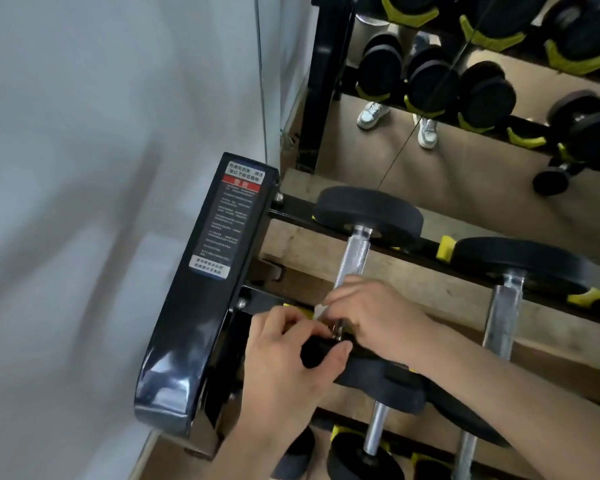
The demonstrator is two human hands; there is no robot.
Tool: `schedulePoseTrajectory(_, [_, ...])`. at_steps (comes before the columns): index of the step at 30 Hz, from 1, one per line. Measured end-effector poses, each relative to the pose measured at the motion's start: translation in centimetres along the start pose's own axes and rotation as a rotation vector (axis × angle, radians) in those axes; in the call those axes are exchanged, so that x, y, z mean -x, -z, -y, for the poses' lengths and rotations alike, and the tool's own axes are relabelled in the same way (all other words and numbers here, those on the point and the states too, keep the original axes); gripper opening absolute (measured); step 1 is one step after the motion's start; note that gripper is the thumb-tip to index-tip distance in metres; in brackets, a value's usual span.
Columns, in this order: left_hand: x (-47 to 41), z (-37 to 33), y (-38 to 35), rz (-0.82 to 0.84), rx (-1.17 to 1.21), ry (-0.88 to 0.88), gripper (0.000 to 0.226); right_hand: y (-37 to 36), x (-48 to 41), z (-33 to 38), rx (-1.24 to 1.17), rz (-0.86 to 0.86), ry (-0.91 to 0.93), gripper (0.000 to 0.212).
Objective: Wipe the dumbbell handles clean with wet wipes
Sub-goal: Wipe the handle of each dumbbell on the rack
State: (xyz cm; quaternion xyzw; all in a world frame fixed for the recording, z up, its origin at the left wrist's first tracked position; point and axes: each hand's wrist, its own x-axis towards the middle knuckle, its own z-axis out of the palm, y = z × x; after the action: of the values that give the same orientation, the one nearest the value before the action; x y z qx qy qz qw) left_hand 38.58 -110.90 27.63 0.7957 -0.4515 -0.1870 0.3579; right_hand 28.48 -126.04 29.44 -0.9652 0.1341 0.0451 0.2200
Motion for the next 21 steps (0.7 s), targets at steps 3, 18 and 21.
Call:
schedulePoseTrajectory(3, [-0.2, 0.2, 0.2, 0.027, 0.010, 0.001, 0.034, 1.3, -1.8, -2.5, 0.099, -0.270, -0.080, 0.033])
schedulePoseTrajectory(18, [-6.4, -3.5, -0.7, 0.207, -0.029, 0.030, 0.032, -3.0, 0.3, -0.8, -0.252, -0.795, -0.495, 0.022])
schedulePoseTrajectory(21, [-7.5, -3.9, -2.3, 0.096, -0.173, -0.053, 0.014, -4.3, 1.0, 0.1, -0.328, -0.889, -0.598, 0.027])
